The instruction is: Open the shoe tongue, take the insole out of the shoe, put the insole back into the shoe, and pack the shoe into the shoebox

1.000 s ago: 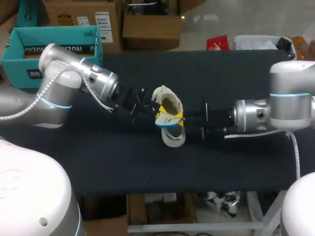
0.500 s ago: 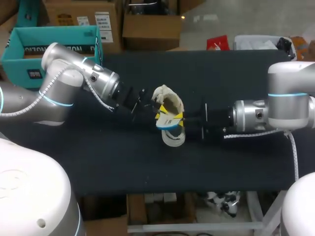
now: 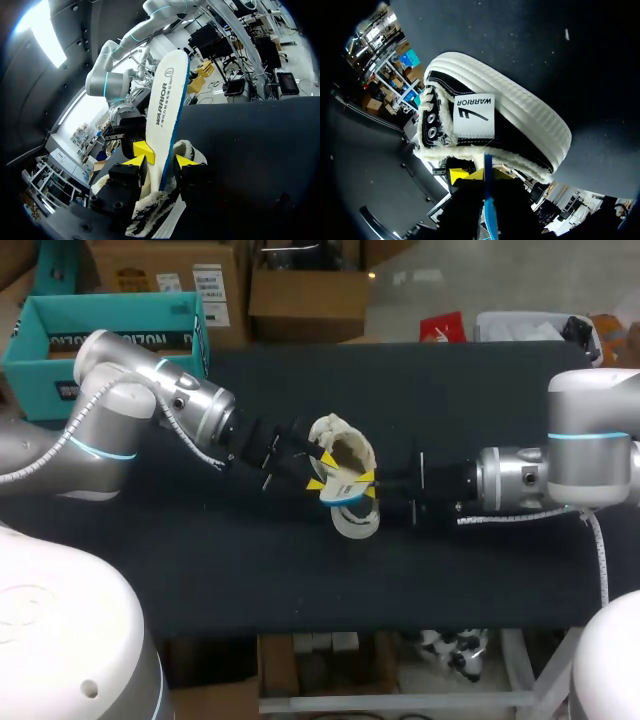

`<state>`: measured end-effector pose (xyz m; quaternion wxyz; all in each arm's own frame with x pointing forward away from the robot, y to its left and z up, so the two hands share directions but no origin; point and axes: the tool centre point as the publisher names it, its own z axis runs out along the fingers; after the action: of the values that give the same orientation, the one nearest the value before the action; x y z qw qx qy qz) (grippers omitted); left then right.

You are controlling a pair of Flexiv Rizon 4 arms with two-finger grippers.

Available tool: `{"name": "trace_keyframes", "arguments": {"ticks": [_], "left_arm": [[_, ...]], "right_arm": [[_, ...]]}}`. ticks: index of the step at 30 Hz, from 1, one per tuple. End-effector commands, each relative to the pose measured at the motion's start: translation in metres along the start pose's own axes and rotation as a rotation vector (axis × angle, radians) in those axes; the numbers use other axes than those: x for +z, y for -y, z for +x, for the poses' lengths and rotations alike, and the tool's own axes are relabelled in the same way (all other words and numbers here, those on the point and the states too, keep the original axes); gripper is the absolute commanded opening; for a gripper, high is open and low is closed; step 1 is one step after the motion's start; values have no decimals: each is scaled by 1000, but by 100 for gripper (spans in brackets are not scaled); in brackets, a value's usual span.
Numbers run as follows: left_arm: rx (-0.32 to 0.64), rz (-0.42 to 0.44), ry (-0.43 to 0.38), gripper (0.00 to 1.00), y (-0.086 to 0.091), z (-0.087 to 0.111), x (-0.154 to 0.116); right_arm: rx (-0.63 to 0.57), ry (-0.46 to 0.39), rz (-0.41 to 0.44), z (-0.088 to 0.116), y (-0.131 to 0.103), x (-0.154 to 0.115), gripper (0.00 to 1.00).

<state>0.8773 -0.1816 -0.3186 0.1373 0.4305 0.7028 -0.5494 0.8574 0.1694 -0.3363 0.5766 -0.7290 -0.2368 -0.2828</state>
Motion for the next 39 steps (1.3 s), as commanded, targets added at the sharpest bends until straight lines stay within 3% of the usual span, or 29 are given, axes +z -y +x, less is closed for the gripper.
{"name": "trace_keyframes", "arguments": {"ticks": [1,4,8,12,15,16,17,21,22,23,25,35,39], "left_arm": [[10,-5,-1,35,5,1,5],[17,-3,-5,31,8,1,7],[30,-19,-9,17,9,0,10],[37,-42,-13,21,10,1,13],[43,-59,-11,19,12,2,14],[43,-58,-11,13,13,3,14],[46,-62,-8,0,13,3,14],[50,-73,0,0,13,3,14],[50,-74,0,0,13,4,13],[50,-75,1,0,12,4,13],[48,-77,2,0,12,4,13],[46,-81,7,0,10,3,17],[45,-91,11,0,10,3,18]], "right_arm": [[-1,-8,1,-2,-1,-2,0],[0,-8,0,-2,-1,-2,0],[1,-10,-4,-2,-1,-2,0],[1,-12,-7,-2,-2,-2,0],[0,-12,-9,-1,-2,-1,0],[-1,-11,-9,-1,-2,-1,0],[-1,-10,-10,0,-2,-1,0],[-2,-5,-10,0,-1,-1,0],[-3,0,-16,-1,1,-1,15],[-3,2,-22,-1,3,-2,44],[-12,10,-42,-1,11,-5,50],[-48,9,-91,-2,36,-14,10],[-47,9,-85,-6,35,-13,9]]}}
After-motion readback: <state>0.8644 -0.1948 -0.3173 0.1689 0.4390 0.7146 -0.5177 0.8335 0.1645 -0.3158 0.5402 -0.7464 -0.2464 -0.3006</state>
